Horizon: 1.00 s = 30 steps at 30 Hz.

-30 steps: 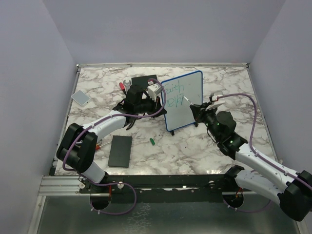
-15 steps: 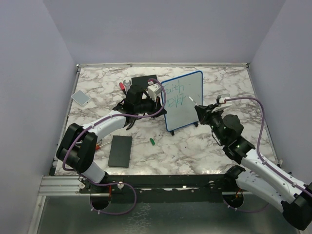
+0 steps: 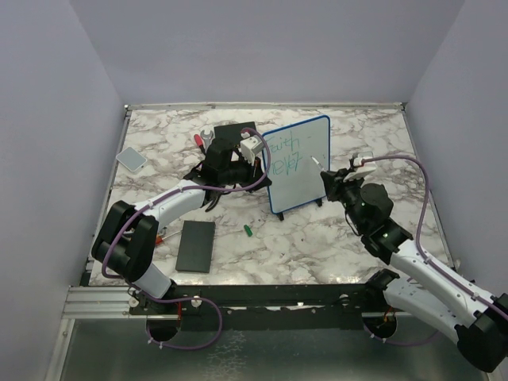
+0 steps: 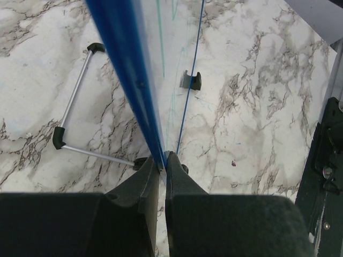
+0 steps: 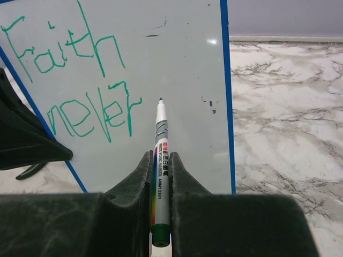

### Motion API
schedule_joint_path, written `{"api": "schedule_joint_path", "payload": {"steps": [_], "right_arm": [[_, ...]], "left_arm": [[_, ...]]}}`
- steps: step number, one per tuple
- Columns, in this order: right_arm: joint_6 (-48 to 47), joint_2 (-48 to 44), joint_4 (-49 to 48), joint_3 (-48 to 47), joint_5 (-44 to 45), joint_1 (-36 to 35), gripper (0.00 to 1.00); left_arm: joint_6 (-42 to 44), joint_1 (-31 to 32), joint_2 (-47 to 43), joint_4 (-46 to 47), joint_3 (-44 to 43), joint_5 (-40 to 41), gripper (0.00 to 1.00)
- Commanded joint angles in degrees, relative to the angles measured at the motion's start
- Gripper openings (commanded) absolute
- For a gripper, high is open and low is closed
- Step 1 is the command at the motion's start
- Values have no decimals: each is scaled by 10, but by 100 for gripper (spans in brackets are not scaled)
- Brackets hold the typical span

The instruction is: Write a sentence on the whiteboard

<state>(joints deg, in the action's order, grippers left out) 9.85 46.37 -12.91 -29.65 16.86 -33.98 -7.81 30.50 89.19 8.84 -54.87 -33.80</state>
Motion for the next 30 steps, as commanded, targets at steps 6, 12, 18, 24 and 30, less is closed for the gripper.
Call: {"api": "schedule_joint_path", "payload": {"steps": [6, 12, 18, 24, 30], "right_arm": [[-23, 31, -48, -29, 2, 17, 0], [-34, 54, -62, -41, -1, 27, 1], [-46, 73, -74, -58, -15, 33, 0], [-53, 81, -79, -65, -43, 32, 1], [-48, 80, -50, -59, -59, 32, 1]], "left_arm": [[22, 3, 2, -46, 2, 24, 0], [23, 3, 5, -47, 1, 23, 0], [25, 3, 6, -48, 1, 23, 0], [25, 3, 6, -47, 1, 22, 0], [25, 3, 7, -47, 1, 23, 0]]}}
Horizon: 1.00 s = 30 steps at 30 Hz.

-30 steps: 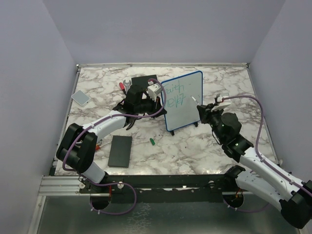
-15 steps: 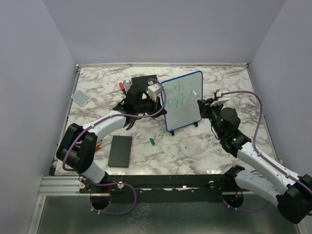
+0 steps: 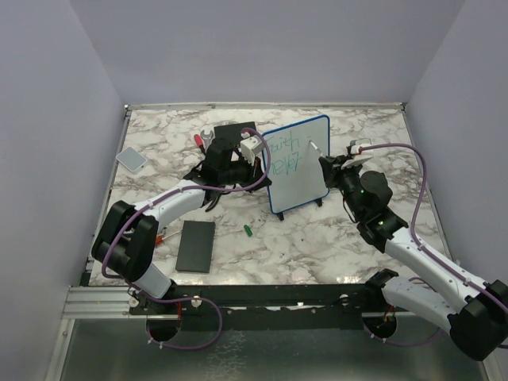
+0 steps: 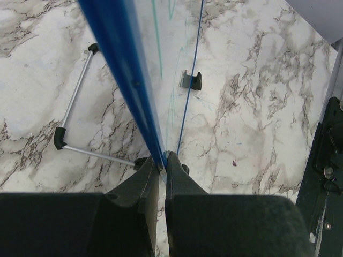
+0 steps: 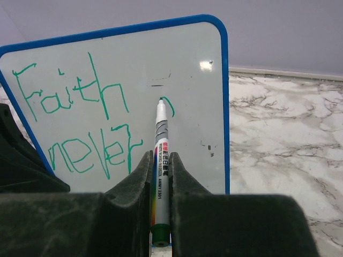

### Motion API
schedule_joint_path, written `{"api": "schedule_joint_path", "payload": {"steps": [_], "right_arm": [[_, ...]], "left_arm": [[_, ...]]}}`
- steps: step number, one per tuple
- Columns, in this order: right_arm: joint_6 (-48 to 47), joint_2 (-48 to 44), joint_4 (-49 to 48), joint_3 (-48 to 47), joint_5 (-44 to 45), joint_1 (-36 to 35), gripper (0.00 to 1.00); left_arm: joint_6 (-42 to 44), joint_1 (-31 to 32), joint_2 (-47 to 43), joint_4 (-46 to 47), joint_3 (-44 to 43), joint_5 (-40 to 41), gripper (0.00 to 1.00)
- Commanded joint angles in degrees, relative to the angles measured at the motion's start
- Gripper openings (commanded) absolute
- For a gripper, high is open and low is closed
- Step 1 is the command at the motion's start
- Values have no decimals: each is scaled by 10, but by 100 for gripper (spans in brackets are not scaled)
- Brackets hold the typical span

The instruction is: Write a sentence on the whiteboard

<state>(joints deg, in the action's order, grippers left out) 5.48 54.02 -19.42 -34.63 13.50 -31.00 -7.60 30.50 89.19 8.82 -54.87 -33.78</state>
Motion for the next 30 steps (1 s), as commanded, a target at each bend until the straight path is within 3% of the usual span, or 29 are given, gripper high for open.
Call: {"api": "schedule_joint_path", "payload": {"steps": [1, 16, 30], "right_arm": [[0, 2, 20, -4, -26, 3, 1], [126, -23, 109, 77, -17, 3, 1], [122, -78, 90, 88, -83, 2, 1]], "left_arm": [[22, 3, 8, -47, 1, 23, 0], [21, 3, 9, -47, 1, 21, 0], [20, 3, 10, -47, 1, 22, 0]]}}
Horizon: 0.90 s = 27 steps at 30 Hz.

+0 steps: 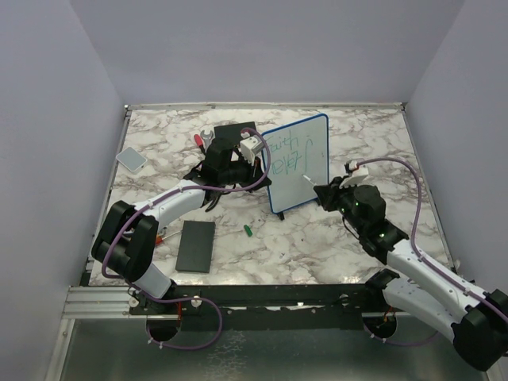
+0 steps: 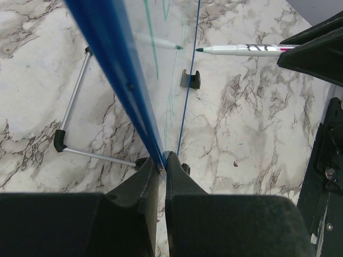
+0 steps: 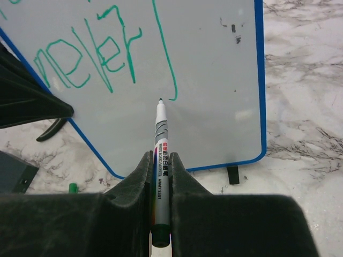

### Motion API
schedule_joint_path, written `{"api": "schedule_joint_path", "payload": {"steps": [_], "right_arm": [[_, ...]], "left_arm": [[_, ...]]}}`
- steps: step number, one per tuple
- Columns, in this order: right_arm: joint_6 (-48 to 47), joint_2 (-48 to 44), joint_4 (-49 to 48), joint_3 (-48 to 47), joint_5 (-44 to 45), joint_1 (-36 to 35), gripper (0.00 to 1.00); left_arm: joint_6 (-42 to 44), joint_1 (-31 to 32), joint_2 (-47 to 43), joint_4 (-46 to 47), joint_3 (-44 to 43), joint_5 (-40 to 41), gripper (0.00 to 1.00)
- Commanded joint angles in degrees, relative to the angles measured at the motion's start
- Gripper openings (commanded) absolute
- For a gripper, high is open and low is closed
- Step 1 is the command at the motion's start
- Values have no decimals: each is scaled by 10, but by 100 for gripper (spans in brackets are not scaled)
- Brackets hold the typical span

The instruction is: Write a sentence on the whiteboard

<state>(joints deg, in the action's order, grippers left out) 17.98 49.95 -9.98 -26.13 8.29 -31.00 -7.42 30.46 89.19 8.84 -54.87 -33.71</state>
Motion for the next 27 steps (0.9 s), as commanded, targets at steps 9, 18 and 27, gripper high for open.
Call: {"api": "schedule_joint_path", "payload": {"steps": [9, 18, 27], "right_arm": [[-37, -31, -7, -39, 9, 2, 1], [-53, 5, -54, -49, 18, 3, 1], [-66, 31, -65, -58, 45, 3, 1]], "left_arm": [[18, 3, 10, -47, 1, 20, 0], [19, 3, 10, -47, 1, 21, 0], [20, 3, 12, -47, 1, 21, 0]]}}
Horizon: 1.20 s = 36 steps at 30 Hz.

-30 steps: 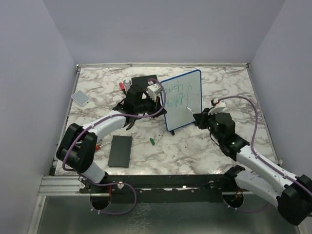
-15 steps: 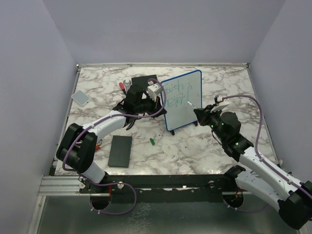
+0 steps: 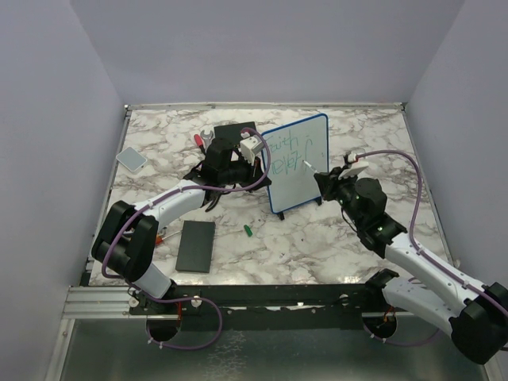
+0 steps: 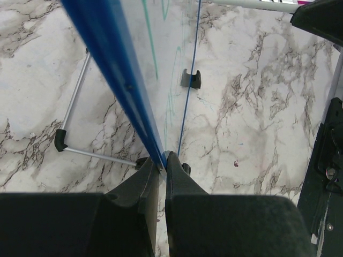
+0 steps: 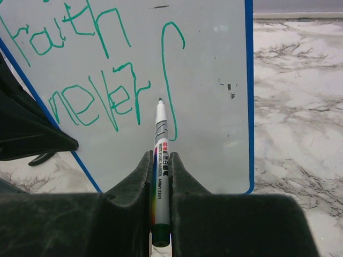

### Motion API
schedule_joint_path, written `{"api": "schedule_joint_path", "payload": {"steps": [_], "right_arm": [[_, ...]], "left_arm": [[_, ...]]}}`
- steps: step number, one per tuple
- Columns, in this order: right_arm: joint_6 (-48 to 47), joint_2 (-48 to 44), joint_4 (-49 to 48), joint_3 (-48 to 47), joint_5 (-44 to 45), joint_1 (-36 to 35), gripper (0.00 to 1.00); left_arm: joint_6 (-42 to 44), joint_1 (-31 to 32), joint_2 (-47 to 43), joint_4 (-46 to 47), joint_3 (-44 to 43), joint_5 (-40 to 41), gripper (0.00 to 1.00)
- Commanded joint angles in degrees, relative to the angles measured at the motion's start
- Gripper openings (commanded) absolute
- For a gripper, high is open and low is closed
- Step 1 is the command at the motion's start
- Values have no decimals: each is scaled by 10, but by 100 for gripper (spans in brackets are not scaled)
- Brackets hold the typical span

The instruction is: Write a sentence on the whiteboard

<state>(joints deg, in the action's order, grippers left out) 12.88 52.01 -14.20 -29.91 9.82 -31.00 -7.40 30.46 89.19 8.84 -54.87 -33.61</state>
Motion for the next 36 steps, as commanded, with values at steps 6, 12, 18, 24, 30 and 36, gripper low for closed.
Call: {"api": "schedule_joint_path", "payload": {"steps": [6, 12, 18, 24, 30, 36], "right_arm": [[-20, 8, -16, -22, 61, 3, 1], [-23, 7, -12, -23, 72, 3, 1], [-26, -3, -16, -19, 58, 2, 1], [-30, -28, -2, -14, 71, 3, 0], [-32, -21, -1, -11, 80, 3, 1], [-43, -25, -6, -6, 89, 5, 1]], "left_arm": [[20, 3, 13, -47, 1, 21, 0], [20, 3, 13, -47, 1, 21, 0], [19, 3, 12, -47, 1, 21, 0], [19, 3, 11, -48, 1, 23, 0], [19, 3, 8, -47, 1, 23, 0], [19, 4, 6, -47, 2, 23, 0]]}}
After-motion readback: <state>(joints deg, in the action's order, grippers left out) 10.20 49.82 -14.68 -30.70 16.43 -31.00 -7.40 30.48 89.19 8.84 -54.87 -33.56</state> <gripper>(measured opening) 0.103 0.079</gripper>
